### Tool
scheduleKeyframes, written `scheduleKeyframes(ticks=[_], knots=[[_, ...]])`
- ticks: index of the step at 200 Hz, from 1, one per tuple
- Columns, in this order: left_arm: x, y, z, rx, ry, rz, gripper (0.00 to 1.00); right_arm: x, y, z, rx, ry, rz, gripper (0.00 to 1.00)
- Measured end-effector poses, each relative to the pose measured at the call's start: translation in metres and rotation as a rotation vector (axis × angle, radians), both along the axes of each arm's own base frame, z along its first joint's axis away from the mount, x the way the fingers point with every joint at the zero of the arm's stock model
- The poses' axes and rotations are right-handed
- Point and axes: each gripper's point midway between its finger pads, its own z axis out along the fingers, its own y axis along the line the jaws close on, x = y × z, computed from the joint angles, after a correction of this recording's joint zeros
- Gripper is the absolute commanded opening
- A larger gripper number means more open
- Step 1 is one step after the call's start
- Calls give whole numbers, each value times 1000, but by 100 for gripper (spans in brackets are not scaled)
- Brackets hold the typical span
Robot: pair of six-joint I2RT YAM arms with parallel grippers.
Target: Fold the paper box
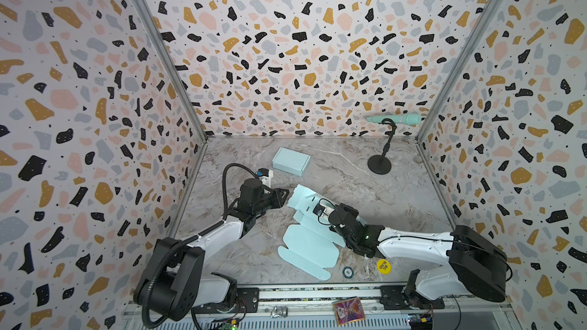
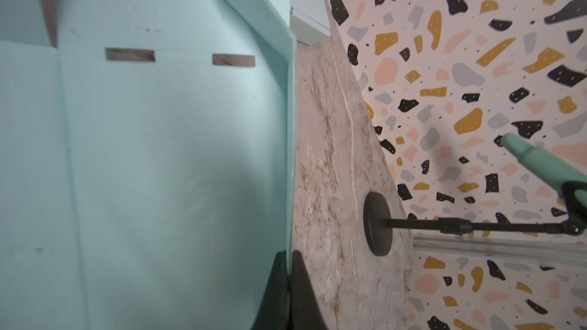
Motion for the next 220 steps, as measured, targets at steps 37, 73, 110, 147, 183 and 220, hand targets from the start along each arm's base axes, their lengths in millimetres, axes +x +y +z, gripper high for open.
scheduleKeyframes(ticks=[37, 73, 110, 147, 183, 220], knots=[[26, 6, -23, 32, 56, 26, 26, -4, 15, 10, -60, -94, 109, 0], [21, -13, -44, 66, 98, -31, 26, 2, 27, 21, -95, -173, 159, 0], [1, -36, -46, 60, 90, -97, 26, 6, 33, 20, -152, -215, 189, 0], [-25, -47, -43, 46, 71, -142, 29, 9, 36, 11, -205, -229, 212, 0], [-42, -52, -43, 43, 46, -169, 31, 10, 38, 11, -228, -259, 228, 0], [-66, -39, -64, 52, 66, -159, 34, 1, 36, 9, -258, -308, 250, 0]])
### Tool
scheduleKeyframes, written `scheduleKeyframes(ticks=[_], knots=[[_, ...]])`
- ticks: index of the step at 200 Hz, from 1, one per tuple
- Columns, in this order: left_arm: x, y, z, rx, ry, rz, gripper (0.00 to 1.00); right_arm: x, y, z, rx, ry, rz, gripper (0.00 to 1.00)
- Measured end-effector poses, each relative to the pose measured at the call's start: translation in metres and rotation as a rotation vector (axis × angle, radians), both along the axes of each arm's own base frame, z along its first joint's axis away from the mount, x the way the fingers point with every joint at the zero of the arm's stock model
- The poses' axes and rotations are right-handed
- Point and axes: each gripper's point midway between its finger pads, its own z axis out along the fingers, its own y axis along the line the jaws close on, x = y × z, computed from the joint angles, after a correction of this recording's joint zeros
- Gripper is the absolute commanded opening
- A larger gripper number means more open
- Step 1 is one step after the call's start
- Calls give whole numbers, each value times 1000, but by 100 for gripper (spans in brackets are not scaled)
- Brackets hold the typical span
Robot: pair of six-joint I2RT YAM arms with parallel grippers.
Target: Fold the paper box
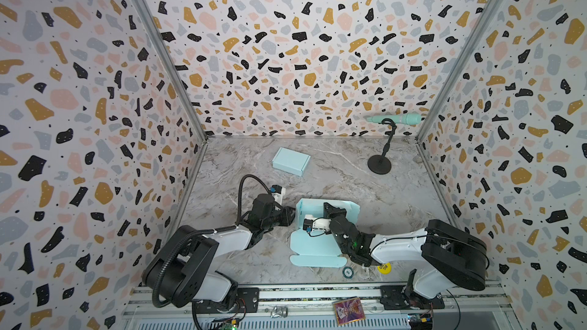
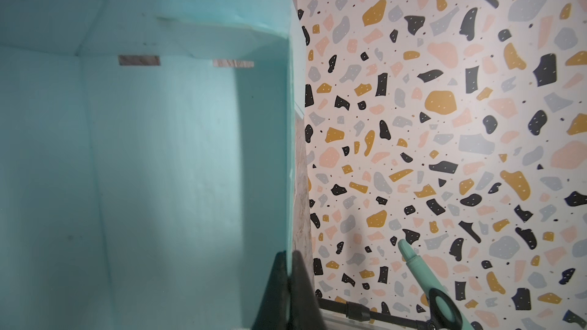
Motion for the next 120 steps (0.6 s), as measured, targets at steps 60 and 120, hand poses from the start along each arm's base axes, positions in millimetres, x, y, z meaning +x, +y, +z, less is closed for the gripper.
scheduleKeyframes(ticks=[60, 120], knots=[[-20, 9, -8, -33, -22, 19, 36, -17, 4, -3, -87, -139, 38, 0], [-34, -7, 13, -57, -118, -27, 44, -18, 3, 6, -91, -171, 34, 0]])
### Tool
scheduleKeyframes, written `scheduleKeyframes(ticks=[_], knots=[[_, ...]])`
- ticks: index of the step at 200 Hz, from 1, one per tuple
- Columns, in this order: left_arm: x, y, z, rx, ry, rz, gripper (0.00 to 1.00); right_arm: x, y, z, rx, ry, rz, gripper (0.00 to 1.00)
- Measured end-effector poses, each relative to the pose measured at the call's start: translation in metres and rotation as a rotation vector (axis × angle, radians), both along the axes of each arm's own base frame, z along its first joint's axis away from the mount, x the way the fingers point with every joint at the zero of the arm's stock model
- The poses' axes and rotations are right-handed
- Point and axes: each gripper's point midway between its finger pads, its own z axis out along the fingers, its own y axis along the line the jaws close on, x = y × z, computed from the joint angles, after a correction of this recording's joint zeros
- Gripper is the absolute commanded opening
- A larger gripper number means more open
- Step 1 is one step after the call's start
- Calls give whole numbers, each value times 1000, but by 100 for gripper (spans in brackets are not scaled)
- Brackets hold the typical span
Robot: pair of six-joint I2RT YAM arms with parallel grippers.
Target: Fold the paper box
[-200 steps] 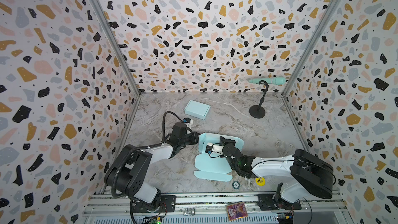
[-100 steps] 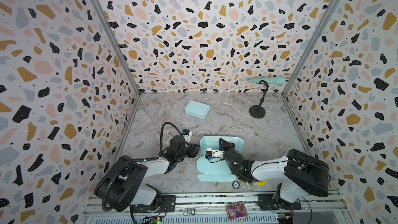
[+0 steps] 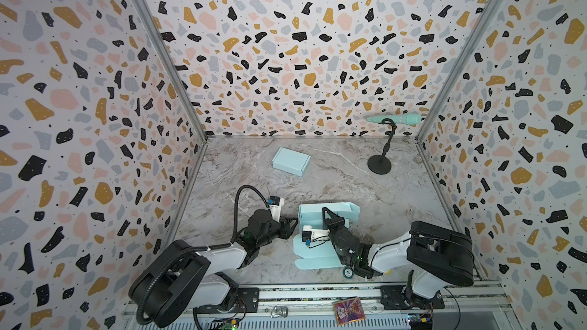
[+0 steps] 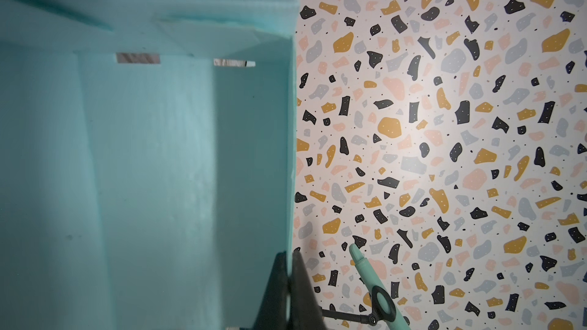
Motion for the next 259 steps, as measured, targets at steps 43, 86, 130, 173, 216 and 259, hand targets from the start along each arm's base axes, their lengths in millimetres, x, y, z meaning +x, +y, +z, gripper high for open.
scheduleKeyframes(ticks=[43, 86, 130, 173, 216, 259], knots=[[-7, -1, -2, 24, -23, -4, 47, 0, 0, 0, -1, 0, 1, 0], [-20, -6, -13, 67, -27, -30, 53, -7, 4, -1, -4, 1, 15, 0], [-21, 0, -25, 110, -31, -6, 51, -20, 9, -5, -2, 13, 37, 0], [-16, 7, -32, 161, -47, 26, 49, -28, 10, -10, 7, 32, 32, 0], [-13, 9, -29, 198, -96, 17, 50, -28, 11, -13, 26, 53, 21, 0], [-7, 4, -20, 198, -150, 4, 47, -26, 17, -16, 31, 74, 14, 0]])
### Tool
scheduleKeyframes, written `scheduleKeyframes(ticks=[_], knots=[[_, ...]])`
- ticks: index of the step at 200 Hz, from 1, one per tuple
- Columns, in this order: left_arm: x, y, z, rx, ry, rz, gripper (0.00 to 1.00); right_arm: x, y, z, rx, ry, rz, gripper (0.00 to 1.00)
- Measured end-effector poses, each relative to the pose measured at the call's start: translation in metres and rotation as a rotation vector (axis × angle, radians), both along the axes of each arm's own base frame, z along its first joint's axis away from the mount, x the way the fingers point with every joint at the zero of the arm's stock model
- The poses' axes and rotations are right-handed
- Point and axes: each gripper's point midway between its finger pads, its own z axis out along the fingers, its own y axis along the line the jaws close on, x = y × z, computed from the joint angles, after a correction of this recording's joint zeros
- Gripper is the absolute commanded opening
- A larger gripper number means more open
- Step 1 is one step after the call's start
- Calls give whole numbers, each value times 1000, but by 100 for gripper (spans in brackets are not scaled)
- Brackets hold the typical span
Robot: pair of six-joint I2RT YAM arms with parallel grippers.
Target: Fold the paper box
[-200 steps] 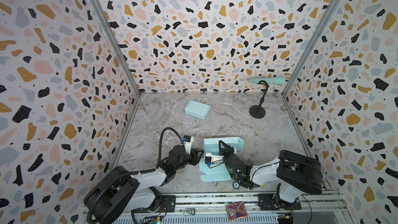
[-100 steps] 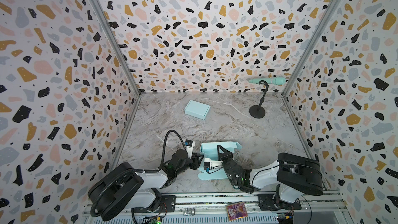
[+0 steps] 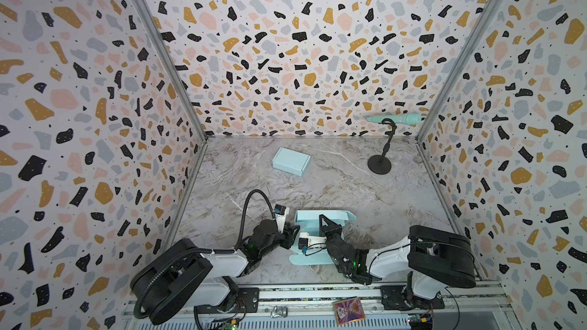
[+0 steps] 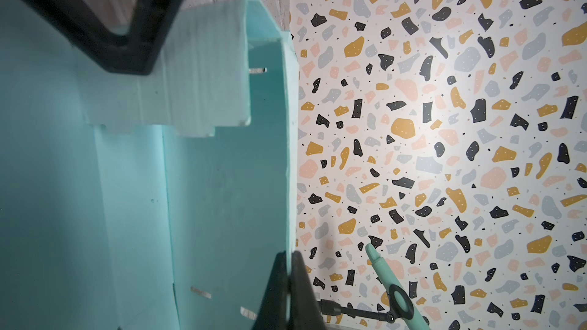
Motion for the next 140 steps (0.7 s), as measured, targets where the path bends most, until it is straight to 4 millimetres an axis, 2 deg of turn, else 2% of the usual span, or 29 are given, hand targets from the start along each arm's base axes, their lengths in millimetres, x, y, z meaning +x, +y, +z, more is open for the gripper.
scheduleKeyframes(ticks=[33, 71, 108, 140], knots=[[8, -8, 10, -14, -46, -12, 40, 0, 5, -2, 4, 7, 3, 0], [10, -10, 11, -2, -74, -10, 32, -1, 6, -2, 18, 16, -1, 2], [14, -5, 11, 44, -113, 29, 21, -6, 14, -3, 38, 37, -4, 11], [18, -1, 11, 67, -136, 64, 17, -27, 28, -10, 68, 105, 39, 25]])
